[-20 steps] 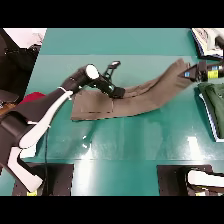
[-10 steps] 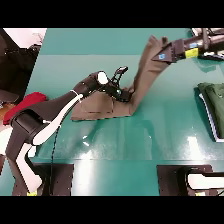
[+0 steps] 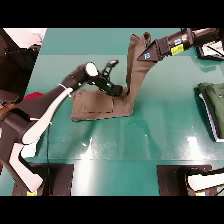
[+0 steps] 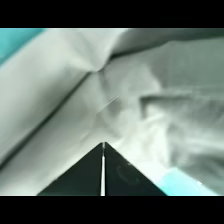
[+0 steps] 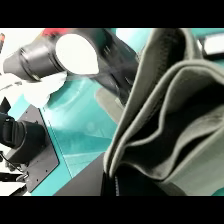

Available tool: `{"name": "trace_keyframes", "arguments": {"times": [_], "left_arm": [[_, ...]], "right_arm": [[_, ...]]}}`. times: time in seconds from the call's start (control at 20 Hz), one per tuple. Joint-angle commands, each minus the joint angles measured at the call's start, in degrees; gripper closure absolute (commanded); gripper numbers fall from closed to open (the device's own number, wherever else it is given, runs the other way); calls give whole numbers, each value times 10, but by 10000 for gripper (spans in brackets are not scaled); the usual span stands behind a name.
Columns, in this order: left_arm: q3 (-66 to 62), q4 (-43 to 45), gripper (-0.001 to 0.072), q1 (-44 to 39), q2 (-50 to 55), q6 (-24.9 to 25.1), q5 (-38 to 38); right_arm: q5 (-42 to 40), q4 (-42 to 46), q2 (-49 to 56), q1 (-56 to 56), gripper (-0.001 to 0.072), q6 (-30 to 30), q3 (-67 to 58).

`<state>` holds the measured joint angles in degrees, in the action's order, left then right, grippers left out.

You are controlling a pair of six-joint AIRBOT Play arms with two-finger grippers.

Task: Fold the shirts.

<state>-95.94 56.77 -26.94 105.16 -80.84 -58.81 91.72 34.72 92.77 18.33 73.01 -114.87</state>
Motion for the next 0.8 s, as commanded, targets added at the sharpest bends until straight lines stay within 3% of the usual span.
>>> {"name": "trace_keyframes", "arguments": {"times": [0.0, 0.15, 0.3, 0.65, 0.7, 0.75], "left_arm": [[-1, 85, 680, 49, -59, -22, -23], [-1, 103, 680, 123, -130, -23, -23], [-1, 127, 679, 197, -191, -22, -30], [-1, 141, 679, 294, -248, -21, -108], [-1, 141, 678, 296, -248, -19, -120], [-1, 142, 679, 295, -248, -12, -127]], "right_arm": [[-1, 20, 4, 16, 695, 0, -6], [-13, 87, 7, 59, 695, 0, -2], [-52, 84, 34, 117, 694, 0, 7], [-228, 83, 195, 309, 692, -64, -47], [-248, 84, 210, 325, 631, -75, -54], [-261, 85, 218, 334, 393, -81, -53]]}}
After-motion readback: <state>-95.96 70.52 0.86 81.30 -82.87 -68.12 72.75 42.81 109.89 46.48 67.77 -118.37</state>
